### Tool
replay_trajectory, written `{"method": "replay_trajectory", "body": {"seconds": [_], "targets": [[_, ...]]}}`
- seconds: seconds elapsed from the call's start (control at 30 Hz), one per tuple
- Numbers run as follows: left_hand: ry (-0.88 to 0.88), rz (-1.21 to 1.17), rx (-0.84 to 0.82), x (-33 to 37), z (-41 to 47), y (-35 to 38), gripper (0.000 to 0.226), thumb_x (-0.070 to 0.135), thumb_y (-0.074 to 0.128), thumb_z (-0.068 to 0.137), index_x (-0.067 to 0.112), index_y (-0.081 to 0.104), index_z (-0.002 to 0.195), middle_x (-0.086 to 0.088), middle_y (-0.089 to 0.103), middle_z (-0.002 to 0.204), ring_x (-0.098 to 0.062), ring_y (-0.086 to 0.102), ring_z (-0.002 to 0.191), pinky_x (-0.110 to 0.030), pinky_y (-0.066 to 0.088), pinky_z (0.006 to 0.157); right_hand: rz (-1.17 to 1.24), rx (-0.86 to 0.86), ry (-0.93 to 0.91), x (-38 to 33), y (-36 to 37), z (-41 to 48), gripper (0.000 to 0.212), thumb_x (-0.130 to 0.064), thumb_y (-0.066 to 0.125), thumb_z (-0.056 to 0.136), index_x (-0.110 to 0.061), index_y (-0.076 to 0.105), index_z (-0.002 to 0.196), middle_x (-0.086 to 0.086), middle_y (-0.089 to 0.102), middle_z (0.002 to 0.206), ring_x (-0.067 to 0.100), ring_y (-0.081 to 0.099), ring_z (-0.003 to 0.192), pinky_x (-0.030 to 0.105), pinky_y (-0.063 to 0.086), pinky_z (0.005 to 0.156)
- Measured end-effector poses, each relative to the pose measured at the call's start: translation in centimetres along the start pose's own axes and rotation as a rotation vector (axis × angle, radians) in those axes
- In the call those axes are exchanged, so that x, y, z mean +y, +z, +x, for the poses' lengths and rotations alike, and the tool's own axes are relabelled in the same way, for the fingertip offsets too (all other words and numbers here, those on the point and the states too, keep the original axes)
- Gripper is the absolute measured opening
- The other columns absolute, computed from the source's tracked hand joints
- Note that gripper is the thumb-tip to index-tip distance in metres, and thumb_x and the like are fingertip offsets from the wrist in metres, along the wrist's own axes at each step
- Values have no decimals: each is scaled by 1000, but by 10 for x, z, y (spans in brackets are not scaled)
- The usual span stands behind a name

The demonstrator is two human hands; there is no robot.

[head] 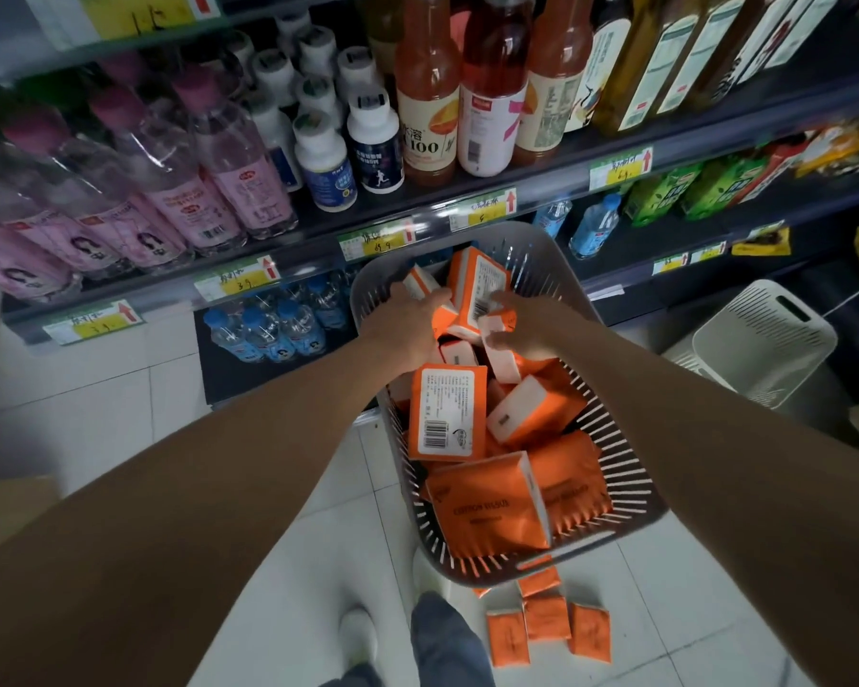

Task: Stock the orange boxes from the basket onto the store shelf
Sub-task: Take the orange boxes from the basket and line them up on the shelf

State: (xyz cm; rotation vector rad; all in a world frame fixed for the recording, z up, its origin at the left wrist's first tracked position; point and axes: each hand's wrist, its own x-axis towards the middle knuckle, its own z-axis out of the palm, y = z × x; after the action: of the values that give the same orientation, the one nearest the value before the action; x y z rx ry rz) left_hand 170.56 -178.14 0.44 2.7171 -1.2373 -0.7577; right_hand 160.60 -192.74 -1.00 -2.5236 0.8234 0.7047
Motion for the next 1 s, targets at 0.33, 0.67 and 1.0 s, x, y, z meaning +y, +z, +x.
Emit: {"method": "replay_trajectory", "body": {"seconds": [0.33, 0.67, 1.0], "targets": [[-22, -59, 152, 5, 4, -19, 51, 17, 58, 89, 13, 34, 134, -13, 63, 112, -28, 64, 96, -32, 50, 69, -11, 141, 204, -21, 5, 7, 49, -36, 62, 87, -12, 45, 126, 9, 61, 105, 30, 62, 103, 37, 48, 77], [-107, -444, 42, -8, -39, -107, 36, 14, 58, 86, 15, 28, 107, 2, 42, 80, -8, 42, 63, -23, 34, 48, 147, 255, 186, -43, -87, -41, 46, -28, 50, 89, -12, 44, 131, 12, 59, 123, 33, 58, 111, 34, 43, 73], [84, -416, 208, -17, -118, -200, 44, 7, 61, 83, 7, 47, 125, -12, 51, 121, -18, 46, 94, -19, 35, 53, 213, 369, 2, -115, -163, -132, 36, -19, 52, 88, -7, 53, 122, 11, 61, 114, 27, 57, 95, 32, 47, 75]]}}
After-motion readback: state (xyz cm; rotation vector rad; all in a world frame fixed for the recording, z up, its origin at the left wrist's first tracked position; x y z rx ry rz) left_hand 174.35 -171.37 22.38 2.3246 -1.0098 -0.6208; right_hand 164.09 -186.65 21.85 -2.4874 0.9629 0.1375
